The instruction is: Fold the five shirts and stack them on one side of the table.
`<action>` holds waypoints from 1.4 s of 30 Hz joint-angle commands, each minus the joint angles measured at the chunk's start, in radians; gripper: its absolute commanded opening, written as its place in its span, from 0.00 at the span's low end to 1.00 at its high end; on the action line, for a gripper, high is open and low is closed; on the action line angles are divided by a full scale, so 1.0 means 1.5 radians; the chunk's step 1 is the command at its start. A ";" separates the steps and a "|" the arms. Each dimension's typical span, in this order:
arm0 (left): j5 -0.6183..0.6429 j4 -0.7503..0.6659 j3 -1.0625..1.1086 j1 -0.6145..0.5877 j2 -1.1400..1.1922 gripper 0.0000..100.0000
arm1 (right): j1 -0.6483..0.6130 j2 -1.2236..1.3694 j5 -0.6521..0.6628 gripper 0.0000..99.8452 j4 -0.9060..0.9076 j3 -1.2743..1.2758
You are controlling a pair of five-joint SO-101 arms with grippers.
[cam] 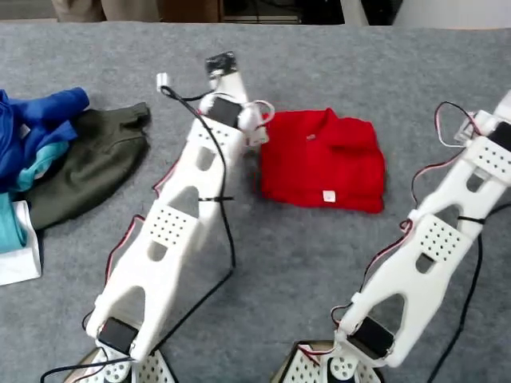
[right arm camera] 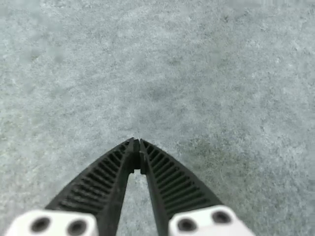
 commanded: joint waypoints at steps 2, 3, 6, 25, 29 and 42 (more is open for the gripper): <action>0.002 -0.049 -0.029 -0.050 0.008 0.02 | -0.078 -0.067 0.121 0.01 0.075 -0.035; 0.002 -0.055 -0.029 -0.058 0.008 0.02 | -0.099 -0.083 0.146 0.01 0.100 -0.035; 0.004 -0.084 -0.029 -0.090 0.006 0.02 | -0.172 -0.133 0.229 0.01 0.177 -0.035; 0.005 -0.114 -0.029 -0.122 0.007 0.02 | -0.354 -0.575 0.354 0.01 0.279 0.583; 0.005 -0.111 -0.029 -0.122 0.007 0.02 | -0.370 -0.580 0.356 0.01 0.197 0.689; 0.005 -0.111 -0.029 -0.122 0.008 0.02 | -0.332 -0.361 0.347 0.01 0.134 0.527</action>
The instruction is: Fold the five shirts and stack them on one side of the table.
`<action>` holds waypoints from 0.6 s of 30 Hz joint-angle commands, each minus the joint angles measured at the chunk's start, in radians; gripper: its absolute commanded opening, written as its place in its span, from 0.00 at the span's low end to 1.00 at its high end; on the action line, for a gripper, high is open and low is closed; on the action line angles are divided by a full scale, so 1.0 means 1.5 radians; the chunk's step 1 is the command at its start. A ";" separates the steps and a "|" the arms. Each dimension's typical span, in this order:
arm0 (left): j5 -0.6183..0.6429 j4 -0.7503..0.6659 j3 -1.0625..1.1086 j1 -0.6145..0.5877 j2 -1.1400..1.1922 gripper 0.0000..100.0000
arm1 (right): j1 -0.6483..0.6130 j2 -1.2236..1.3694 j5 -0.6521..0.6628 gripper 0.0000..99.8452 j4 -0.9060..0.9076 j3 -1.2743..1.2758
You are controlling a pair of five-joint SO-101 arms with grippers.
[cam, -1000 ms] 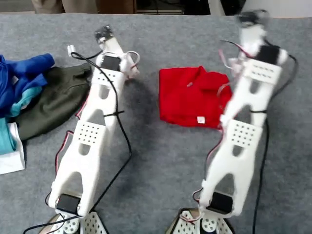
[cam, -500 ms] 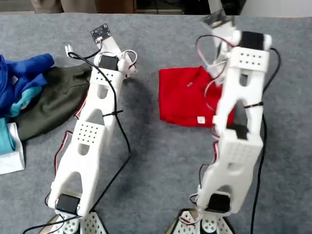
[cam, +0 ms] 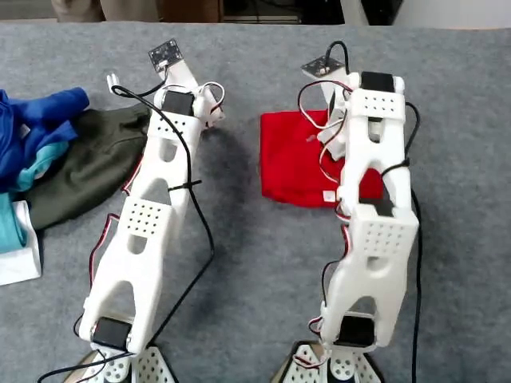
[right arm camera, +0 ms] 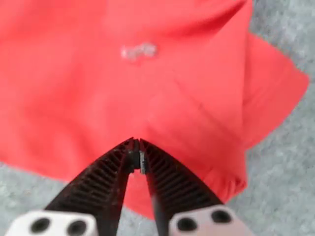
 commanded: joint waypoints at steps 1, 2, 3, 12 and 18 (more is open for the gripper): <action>0.004 -0.007 -0.029 -0.003 -0.015 0.02 | 0.037 0.055 -0.010 0.01 -0.024 -0.137; 0.004 -0.007 -0.029 -0.003 -0.015 0.02 | 0.048 0.077 -0.017 0.01 -0.028 -0.177; 0.004 -0.008 -0.029 -0.003 -0.015 0.02 | 0.058 0.099 -0.021 0.01 -0.032 -0.216; 0.004 -0.009 -0.029 -0.002 -0.015 0.02 | 0.094 0.281 -0.031 0.01 -0.040 -0.590; 0.004 -0.009 -0.029 -0.002 -0.015 0.02 | 0.107 0.336 -0.032 0.01 -0.097 -0.662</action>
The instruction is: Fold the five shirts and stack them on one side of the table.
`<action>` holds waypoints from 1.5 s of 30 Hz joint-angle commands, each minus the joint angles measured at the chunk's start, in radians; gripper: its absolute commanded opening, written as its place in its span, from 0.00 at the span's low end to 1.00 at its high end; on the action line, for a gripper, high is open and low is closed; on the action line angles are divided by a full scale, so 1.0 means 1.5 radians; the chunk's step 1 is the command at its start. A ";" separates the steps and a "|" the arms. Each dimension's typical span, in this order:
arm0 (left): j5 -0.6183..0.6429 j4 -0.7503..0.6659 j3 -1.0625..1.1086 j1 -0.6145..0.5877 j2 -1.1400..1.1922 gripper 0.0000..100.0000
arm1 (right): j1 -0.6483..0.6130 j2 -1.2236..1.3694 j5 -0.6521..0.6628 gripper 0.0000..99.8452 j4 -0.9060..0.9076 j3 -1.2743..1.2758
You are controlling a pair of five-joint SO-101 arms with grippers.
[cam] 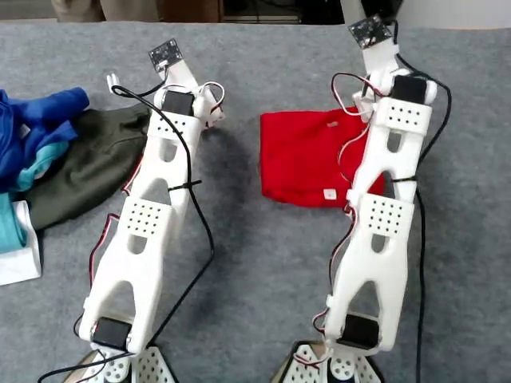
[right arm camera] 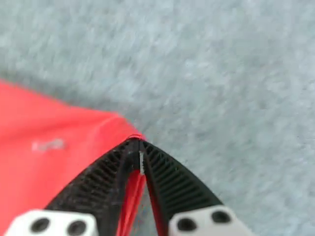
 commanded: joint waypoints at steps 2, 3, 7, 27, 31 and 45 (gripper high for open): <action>0.004 -0.009 -0.029 -0.002 -0.015 0.02 | 0.044 -0.006 -0.025 0.01 -0.039 -0.048; 0.004 -0.009 -0.029 -0.002 -0.014 0.02 | 0.066 -0.013 -0.056 0.01 -0.051 -0.048; 0.004 -0.005 -0.029 -0.002 -0.014 0.02 | 0.190 -0.036 -0.267 0.01 -0.096 -0.041; 0.001 -0.004 -0.027 0.012 -0.015 0.02 | 0.301 0.074 -0.485 0.01 -0.179 -0.046; 0.001 -0.004 -0.027 0.011 -0.014 0.02 | 0.299 0.074 -0.485 0.01 -0.179 -0.046; 0.001 -0.009 -0.029 0.019 -0.015 0.02 | 0.247 0.060 -0.373 0.01 -0.153 -0.044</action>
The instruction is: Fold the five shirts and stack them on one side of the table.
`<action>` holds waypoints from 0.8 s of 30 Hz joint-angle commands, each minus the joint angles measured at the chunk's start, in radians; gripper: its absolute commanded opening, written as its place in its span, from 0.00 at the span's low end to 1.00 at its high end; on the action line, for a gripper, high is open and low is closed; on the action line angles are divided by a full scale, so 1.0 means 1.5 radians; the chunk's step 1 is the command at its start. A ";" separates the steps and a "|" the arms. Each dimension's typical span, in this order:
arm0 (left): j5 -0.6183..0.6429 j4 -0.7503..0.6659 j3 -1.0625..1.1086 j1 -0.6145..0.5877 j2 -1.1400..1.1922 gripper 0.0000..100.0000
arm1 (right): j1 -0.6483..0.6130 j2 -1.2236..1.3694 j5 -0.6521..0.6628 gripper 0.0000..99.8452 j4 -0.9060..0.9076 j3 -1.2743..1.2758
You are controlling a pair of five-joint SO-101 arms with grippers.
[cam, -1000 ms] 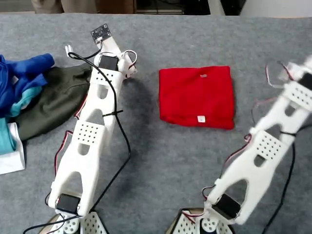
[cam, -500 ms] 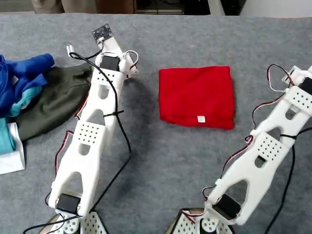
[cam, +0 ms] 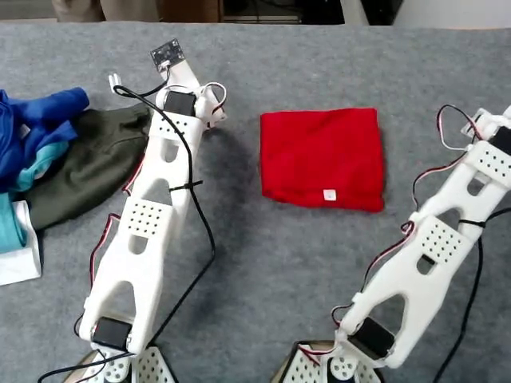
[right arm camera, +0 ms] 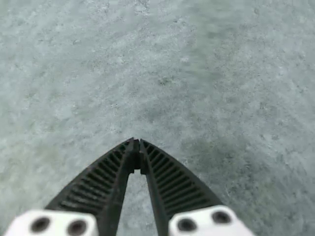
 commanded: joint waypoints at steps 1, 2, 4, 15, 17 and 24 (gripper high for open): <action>0.001 -0.009 -0.029 0.015 -0.016 0.02 | -0.051 -0.028 0.064 0.01 0.020 -0.029; 0.001 -0.010 -0.029 0.015 -0.016 0.02 | -0.064 -0.040 0.084 0.01 0.037 -0.030; 0.001 -0.010 -0.030 0.015 -0.016 0.02 | -0.093 -0.075 0.121 0.01 0.082 -0.030; 0.002 -0.004 -0.030 0.016 -0.016 0.02 | -0.126 -0.304 0.266 0.01 0.381 0.025; 0.002 -0.003 -0.030 0.016 -0.016 0.02 | -0.114 -0.370 0.277 0.01 0.381 0.108; 0.001 0.031 -0.030 0.016 -0.017 0.03 | -0.102 -0.754 0.352 0.01 0.377 0.682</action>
